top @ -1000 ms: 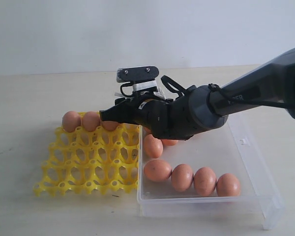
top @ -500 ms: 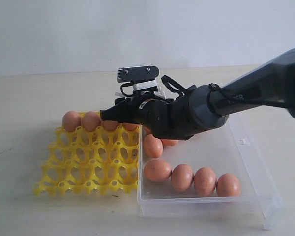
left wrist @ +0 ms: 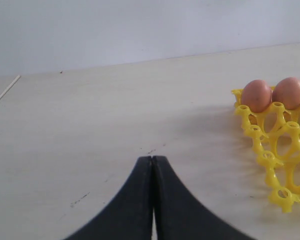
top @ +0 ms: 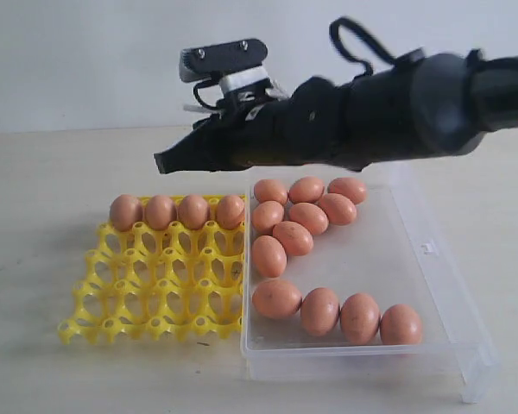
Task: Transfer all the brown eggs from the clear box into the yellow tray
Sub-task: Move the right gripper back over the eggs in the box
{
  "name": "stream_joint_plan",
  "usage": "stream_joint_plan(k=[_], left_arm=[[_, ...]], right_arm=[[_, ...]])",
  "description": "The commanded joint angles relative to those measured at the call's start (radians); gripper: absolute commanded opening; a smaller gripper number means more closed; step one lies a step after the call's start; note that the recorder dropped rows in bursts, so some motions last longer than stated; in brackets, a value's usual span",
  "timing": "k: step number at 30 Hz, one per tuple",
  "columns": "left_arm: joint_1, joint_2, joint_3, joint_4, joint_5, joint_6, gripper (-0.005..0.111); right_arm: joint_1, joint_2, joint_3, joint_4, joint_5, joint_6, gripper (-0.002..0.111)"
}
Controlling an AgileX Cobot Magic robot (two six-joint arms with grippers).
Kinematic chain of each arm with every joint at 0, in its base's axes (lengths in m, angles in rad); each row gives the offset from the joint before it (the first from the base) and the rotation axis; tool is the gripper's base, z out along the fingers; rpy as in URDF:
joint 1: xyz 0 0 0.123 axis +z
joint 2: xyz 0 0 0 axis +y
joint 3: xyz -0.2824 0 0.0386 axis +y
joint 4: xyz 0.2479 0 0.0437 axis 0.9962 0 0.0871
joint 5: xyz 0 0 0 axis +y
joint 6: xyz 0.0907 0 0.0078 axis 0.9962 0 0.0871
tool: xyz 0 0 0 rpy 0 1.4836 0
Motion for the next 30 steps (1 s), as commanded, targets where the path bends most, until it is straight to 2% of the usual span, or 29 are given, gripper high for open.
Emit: stream_joint_plan(k=[1, 4, 9, 13, 18, 24, 27, 30], left_arm=[[0.001, -0.006, -0.004, -0.003, -0.01, -0.004, 0.0], [0.001, -0.006, -0.004, -0.003, -0.01, -0.004, 0.0], [0.001, -0.006, -0.004, -0.003, -0.01, -0.004, 0.0], [0.001, -0.006, -0.004, -0.003, -0.01, -0.004, 0.0], [0.001, -0.006, -0.004, -0.003, -0.01, -0.004, 0.0], [0.001, -0.006, -0.004, -0.003, -0.01, -0.004, 0.0], [0.001, -0.006, -0.004, -0.003, -0.01, -0.004, 0.0], [0.001, -0.006, -0.004, -0.003, -0.01, -0.004, 0.0]], right_arm=[[-0.017, -0.151, -0.005, -0.099, 0.25, -0.051, 0.0], [-0.028, -0.24, -0.005, -0.257, 0.419, 0.09, 0.0], [-0.075, -0.335, -0.005, -0.604, 0.777, 0.487, 0.0], [-0.129, -0.342, 0.0, -0.592, 1.022, 0.567, 0.008], [-0.2, -0.299, 0.056, -0.43, 1.013, 0.509, 0.019], [-0.249, -0.2, 0.06, -0.434, 0.882, 0.466, 0.04], [-0.26, -0.145, 0.054, -0.455, 0.845, 0.418, 0.047], [-0.265, -0.094, 0.032, -0.467, 0.827, 0.347, 0.05]])
